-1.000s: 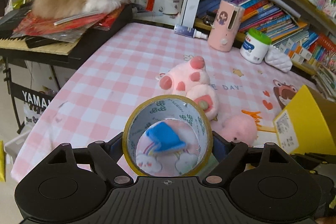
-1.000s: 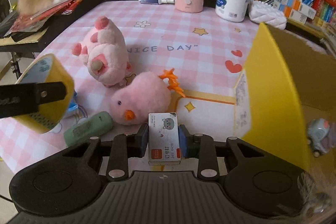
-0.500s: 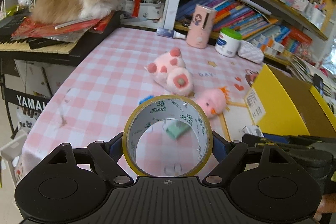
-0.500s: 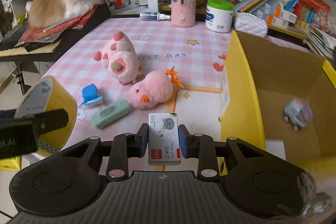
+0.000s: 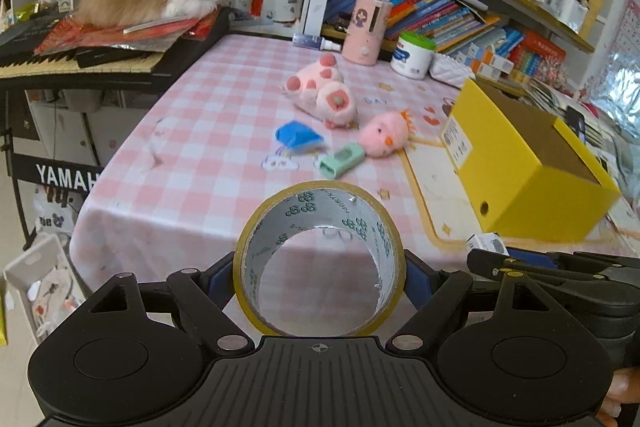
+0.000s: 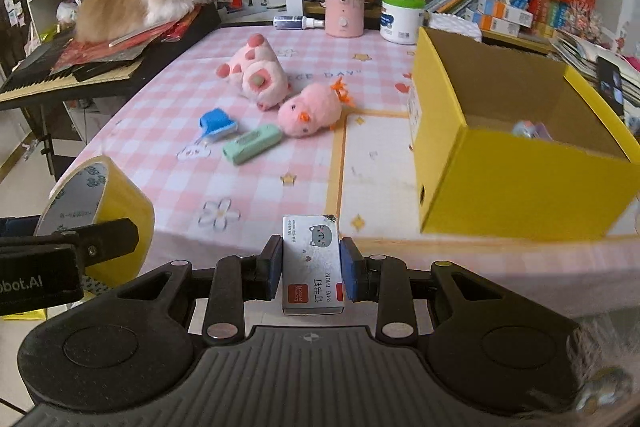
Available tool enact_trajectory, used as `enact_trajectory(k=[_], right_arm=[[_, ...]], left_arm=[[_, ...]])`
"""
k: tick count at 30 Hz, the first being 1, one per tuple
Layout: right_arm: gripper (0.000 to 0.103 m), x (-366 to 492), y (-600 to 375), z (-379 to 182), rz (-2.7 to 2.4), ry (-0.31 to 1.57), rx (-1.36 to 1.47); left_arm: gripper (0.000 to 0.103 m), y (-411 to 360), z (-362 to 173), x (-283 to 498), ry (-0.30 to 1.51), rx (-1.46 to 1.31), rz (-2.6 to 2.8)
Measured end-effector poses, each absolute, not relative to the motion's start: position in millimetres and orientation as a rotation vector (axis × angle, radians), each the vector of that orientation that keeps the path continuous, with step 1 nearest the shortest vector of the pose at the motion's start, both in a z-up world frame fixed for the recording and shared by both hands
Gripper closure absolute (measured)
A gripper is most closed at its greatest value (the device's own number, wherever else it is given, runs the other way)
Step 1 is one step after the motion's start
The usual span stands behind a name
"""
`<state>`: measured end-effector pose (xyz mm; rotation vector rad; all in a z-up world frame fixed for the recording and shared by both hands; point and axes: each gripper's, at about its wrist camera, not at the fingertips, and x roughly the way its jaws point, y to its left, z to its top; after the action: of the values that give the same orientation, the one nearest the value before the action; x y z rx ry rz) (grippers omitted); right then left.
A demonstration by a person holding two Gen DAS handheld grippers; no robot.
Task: Organize objects
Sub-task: 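Carry the card box in the right tool while the left tool carries the tape to the yellow box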
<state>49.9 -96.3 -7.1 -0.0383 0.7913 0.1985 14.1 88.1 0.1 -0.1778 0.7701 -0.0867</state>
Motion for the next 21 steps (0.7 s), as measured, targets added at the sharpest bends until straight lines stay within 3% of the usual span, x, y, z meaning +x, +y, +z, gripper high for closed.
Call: enact_trajectory(k=[21], right_arm=[[0.075, -34.8, -161.8, -13.5, -0.069, 0.811, 0.106]], left_arm=[[0.02, 19.7, -1.4, -5.8, 0.796, -0.052, -0.366]])
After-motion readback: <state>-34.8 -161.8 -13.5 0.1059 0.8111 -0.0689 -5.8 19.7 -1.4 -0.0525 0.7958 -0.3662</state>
